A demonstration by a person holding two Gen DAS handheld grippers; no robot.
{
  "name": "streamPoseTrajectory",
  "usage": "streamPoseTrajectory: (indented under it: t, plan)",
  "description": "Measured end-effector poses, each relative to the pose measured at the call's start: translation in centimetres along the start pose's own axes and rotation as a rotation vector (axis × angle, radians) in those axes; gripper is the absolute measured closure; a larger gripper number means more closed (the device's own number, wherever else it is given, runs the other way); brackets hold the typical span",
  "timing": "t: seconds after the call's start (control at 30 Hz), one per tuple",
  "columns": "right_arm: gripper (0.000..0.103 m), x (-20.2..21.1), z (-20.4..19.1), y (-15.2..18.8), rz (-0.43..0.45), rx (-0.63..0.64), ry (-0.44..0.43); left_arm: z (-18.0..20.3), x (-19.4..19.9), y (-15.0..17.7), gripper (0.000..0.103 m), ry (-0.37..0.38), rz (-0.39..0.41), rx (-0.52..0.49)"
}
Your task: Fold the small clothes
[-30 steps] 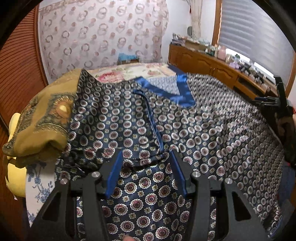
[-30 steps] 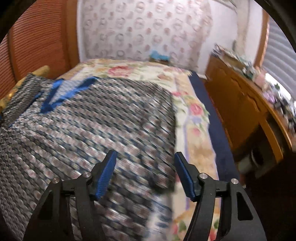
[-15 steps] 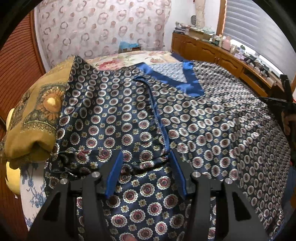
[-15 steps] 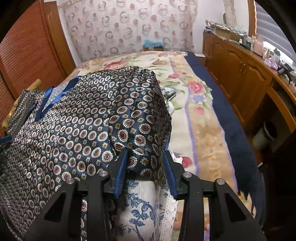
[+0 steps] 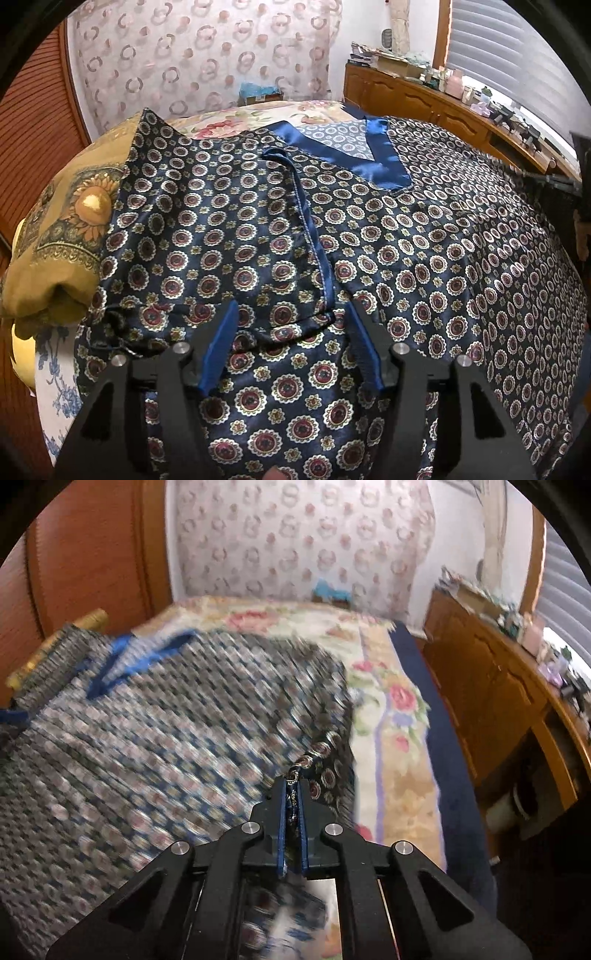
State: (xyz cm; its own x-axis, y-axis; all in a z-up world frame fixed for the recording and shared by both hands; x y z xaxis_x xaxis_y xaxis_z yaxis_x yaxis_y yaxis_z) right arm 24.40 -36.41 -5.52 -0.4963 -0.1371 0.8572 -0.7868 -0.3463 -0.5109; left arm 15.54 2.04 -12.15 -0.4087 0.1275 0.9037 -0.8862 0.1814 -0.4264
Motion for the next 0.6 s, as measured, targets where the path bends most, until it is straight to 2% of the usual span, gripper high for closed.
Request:
streamPoseTrajectory:
  t: [0.13, 0.33, 0.43, 0.47, 0.53, 0.6]
  plan:
    - [0.1, 0.2, -2.5, -0.7, 0.005, 0.054, -0.04, 0.4, -0.1, -0.1, 0.036, -0.002, -0.006, -0.017]
    - [0.1, -2.6, -4.5, 0.0, -0.109, 0.065, -0.095, 0.3, -0.1, -0.1, 0.035, 0.002, -0.006, -0.018]
    - [0.099, -2.8, -4.3, 0.3, -0.11, 0.046, -0.096, 0.4, -0.1, -0.2, 0.034, -0.007, -0.006, -0.022]
    - [0.097, -2.7, -4.2, 0.4, -0.104, 0.036, -0.088, 0.4, -0.1, -0.2, 0.034, -0.009, -0.006, -0.022]
    - [0.084, -2.1, -3.8, 0.5, -0.094, 0.024, -0.07, 0.5, -0.1, -0.3, 0.034, -0.013, -0.006, -0.023]
    - [0.076, -0.9, -3.4, 0.6, -0.066, 0.015, -0.067, 0.6, -0.1, -0.2, 0.034, -0.008, -0.006, -0.02]
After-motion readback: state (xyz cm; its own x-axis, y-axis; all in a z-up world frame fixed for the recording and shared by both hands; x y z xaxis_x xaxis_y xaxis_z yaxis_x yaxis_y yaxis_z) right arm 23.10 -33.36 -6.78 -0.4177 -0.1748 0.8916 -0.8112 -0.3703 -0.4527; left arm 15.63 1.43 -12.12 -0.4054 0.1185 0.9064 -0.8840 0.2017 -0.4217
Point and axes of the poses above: each gripper's, at about its wrist camera, not at the fingertips, and x roughly against the way its jaws point, z to its right, y to its underside, the point moved 3 cm from there along -x, roughly the way its jaws point, and after that the axes turned 14 degrees about -z, right-handed, at the moved point
